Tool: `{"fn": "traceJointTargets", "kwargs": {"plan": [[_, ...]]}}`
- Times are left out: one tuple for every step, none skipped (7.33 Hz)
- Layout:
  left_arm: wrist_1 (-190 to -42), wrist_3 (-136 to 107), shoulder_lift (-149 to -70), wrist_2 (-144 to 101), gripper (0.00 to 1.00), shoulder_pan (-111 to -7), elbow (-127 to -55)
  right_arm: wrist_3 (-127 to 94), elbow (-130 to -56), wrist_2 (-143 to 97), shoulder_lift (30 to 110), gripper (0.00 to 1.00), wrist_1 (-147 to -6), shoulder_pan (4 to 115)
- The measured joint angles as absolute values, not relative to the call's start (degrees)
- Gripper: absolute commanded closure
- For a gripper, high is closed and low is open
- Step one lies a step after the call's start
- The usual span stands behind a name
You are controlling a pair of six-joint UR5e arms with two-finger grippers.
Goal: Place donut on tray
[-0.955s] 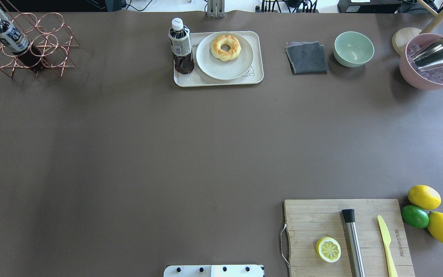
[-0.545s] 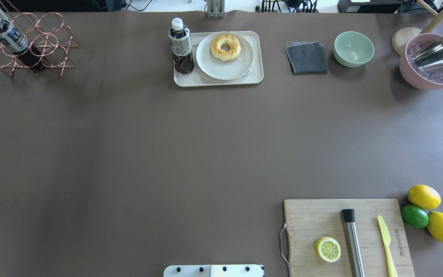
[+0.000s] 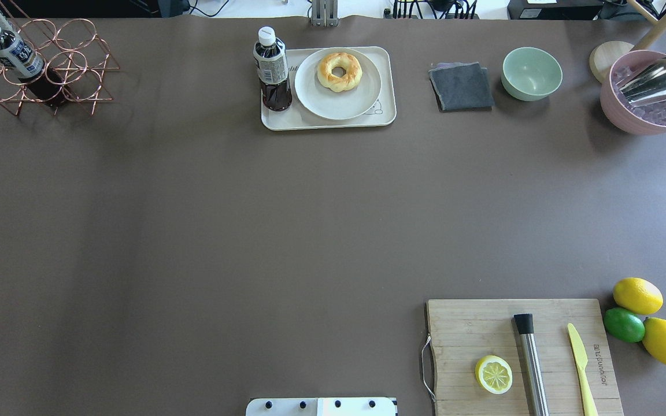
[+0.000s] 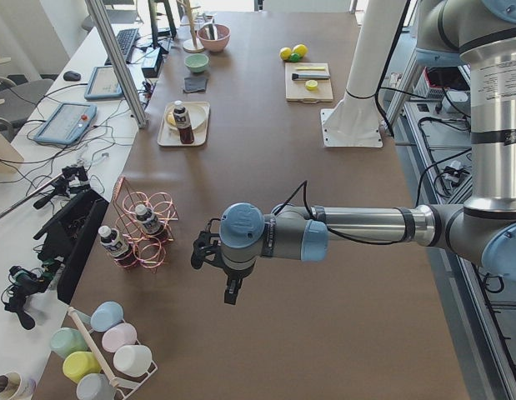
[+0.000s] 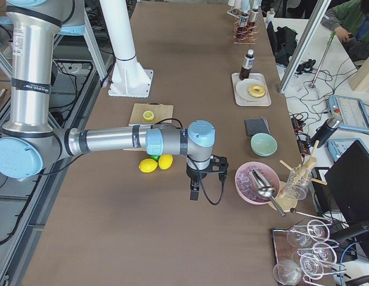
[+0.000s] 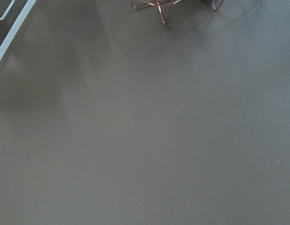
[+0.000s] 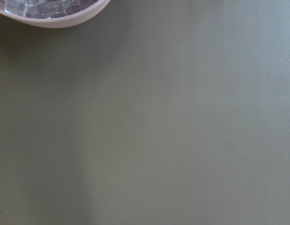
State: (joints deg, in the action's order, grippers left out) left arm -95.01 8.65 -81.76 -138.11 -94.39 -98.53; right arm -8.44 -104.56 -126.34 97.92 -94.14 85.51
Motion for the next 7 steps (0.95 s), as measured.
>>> {"fn": "traceJointTargets", "kwargs": {"plan": [[-95.06, 8.59, -81.74, -138.1, 0.02, -94.51, -98.52, -8.48, -104.58, -126.33, 97.96, 0.0, -94.13, 85.68], [-95.19, 8.59, -81.69, -138.05, 0.02, -94.54, -98.38, -8.51, -104.56, -126.31, 97.98, 0.0, -94.13, 85.74], [-95.42, 8.6, -81.67, -138.01, 0.02, -94.56, -98.18, -8.52, -104.53, -126.26, 98.0, 0.0, -94.09, 85.76], [-95.59, 8.62, -81.66, -138.0, 0.02, -94.57, -98.07, -8.53, -104.51, -126.23, 97.99, 0.0, -94.1, 85.78], [-95.67, 8.66, -81.66, -137.99, 0.02, -94.57, -98.0, -8.58, -104.51, -126.22, 97.96, 0.0, -94.12, 85.78], [-95.7, 8.69, -81.7, -137.94, 0.02, -94.57, -97.68, -8.64, -104.5, -126.21, 97.93, 0.0, -94.12, 85.78], [-95.75, 8.69, -81.81, -137.92, 0.02, -94.57, -97.22, -8.68, -104.46, -126.21, 97.92, 0.0, -94.1, 85.78]]}}
